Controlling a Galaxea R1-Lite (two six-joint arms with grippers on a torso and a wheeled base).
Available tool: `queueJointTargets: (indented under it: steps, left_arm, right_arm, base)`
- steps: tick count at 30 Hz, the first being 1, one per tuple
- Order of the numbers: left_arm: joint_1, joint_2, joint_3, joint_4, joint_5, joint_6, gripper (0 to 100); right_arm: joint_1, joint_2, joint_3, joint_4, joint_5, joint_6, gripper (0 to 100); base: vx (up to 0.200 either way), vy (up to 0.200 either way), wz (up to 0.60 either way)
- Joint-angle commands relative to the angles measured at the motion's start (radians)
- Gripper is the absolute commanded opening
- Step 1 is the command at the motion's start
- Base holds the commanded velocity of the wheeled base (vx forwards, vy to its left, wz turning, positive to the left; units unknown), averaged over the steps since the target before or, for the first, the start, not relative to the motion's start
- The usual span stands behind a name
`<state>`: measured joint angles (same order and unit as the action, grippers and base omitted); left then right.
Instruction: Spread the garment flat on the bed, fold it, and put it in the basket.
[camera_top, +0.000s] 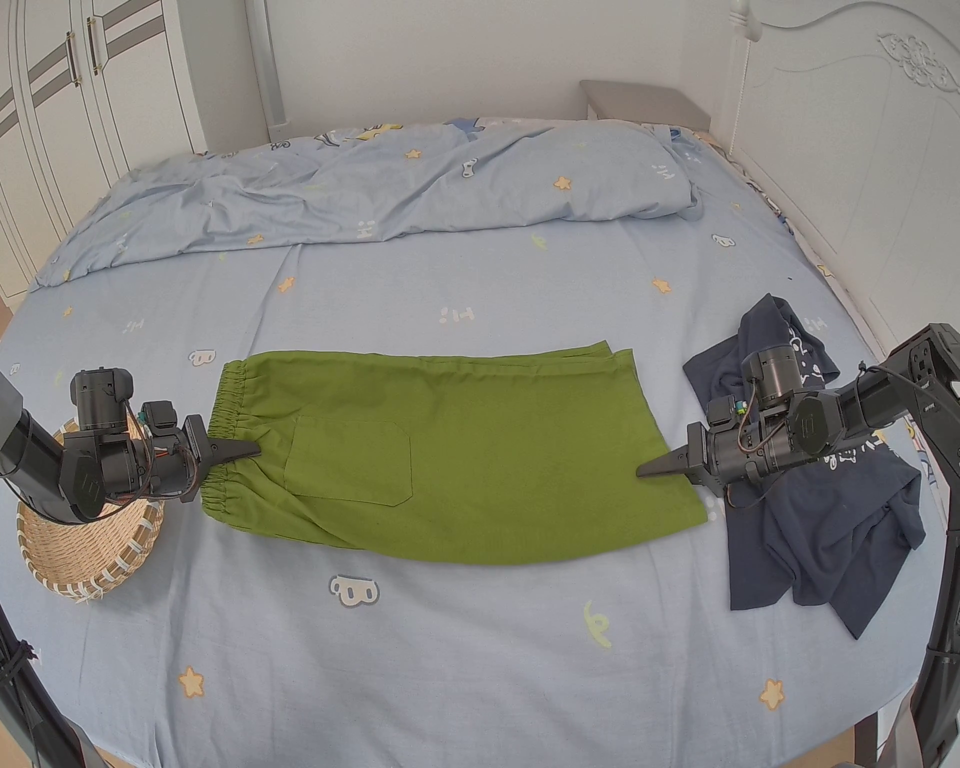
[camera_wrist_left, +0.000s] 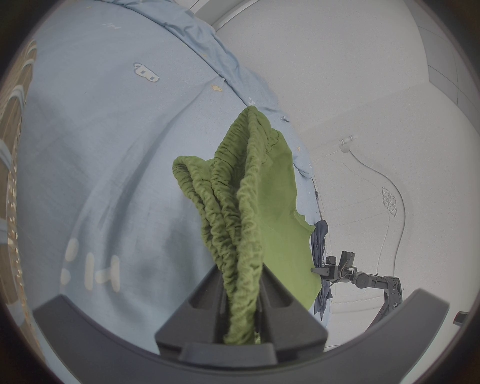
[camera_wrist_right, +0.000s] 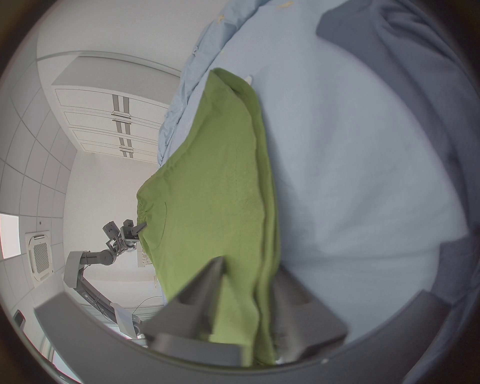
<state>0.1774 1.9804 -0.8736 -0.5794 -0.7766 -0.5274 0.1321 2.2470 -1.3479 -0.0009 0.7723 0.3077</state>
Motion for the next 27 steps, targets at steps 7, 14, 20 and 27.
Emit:
queueJointTargets:
  steps: [7,14,20,27]
  left_arm:
    - [0.002,0.001,-0.002,0.000,0.000,0.000,0]
    - [0.007,-0.009,-0.004,0.026,0.000,-0.002,0]
    - [0.004,-0.055,0.002,0.101,0.002,0.007,0]
    - [0.017,-0.138,0.053,0.240,0.000,0.096,0]
  right_arm:
    - [0.000,-0.014,0.004,-0.010,0.001,-0.001,0]
    - [0.012,-0.147,0.056,-0.002,-0.065,0.001,0]
    - [0.014,-0.241,0.110,0.028,-0.065,0.001,0]
    - [0.004,-0.346,0.213,0.081,-0.061,-0.002,0]
  base:
    - [0.000,0.000,0.00]
    - [0.000,0.000,0.00]
    - [0.000,0.000,0.00]
    - [0.000,0.000,0.00]
